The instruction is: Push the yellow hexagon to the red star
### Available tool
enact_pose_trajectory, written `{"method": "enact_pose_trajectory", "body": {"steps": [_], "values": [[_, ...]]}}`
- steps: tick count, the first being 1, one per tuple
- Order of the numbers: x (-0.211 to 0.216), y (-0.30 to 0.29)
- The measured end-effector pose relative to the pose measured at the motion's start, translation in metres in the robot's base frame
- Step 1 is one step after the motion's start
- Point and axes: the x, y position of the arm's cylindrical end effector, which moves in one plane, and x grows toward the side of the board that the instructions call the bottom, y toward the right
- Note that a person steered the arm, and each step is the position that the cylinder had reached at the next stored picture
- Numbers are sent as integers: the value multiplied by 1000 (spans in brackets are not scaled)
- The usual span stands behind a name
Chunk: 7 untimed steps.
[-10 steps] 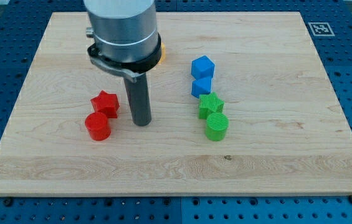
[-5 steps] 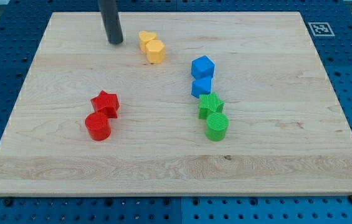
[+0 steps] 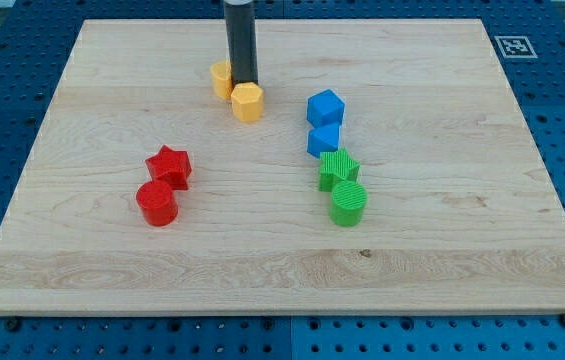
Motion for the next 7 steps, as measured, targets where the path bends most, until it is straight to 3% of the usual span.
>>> {"method": "enact_pose_trajectory", "body": {"steps": [4,7], "values": [[35,39],[57,-18]]}}
